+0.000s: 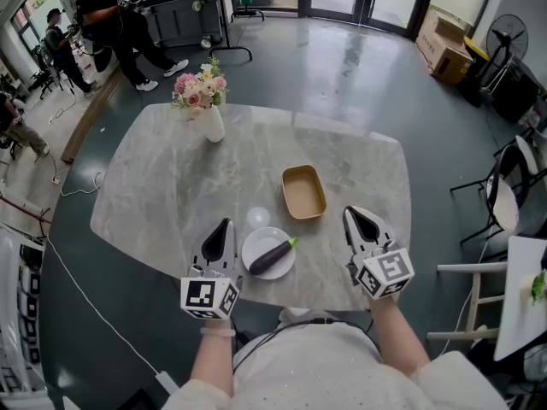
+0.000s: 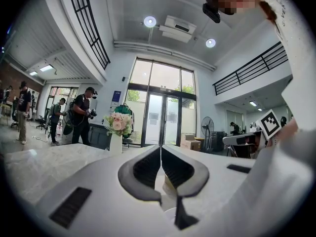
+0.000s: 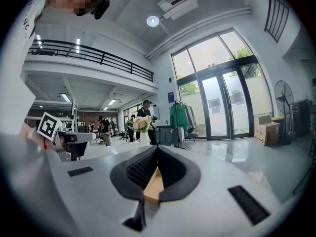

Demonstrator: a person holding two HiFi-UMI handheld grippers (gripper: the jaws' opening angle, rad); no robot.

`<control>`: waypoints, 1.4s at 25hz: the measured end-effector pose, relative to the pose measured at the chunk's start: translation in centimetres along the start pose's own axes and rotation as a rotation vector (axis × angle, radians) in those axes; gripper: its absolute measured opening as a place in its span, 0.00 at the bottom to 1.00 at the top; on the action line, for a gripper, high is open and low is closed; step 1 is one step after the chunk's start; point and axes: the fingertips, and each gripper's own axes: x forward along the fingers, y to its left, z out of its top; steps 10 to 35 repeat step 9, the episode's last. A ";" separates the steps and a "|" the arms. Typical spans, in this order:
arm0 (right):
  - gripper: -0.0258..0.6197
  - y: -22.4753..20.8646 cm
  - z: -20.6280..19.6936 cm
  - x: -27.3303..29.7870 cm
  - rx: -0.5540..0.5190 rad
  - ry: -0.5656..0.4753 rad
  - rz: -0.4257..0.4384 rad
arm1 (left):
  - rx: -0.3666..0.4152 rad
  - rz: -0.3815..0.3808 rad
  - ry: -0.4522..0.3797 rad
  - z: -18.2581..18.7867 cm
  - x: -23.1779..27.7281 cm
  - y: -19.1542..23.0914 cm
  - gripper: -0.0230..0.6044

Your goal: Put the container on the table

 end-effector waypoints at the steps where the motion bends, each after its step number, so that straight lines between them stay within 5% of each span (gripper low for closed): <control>1: 0.05 0.0 -0.1 0.0 0.002 0.001 0.000 | -0.001 0.000 0.001 0.0 0.0 0.0 0.05; 35: 0.05 0.0 -0.4 0.1 0.005 0.006 0.000 | 0.000 0.000 0.002 -0.2 0.1 0.1 0.05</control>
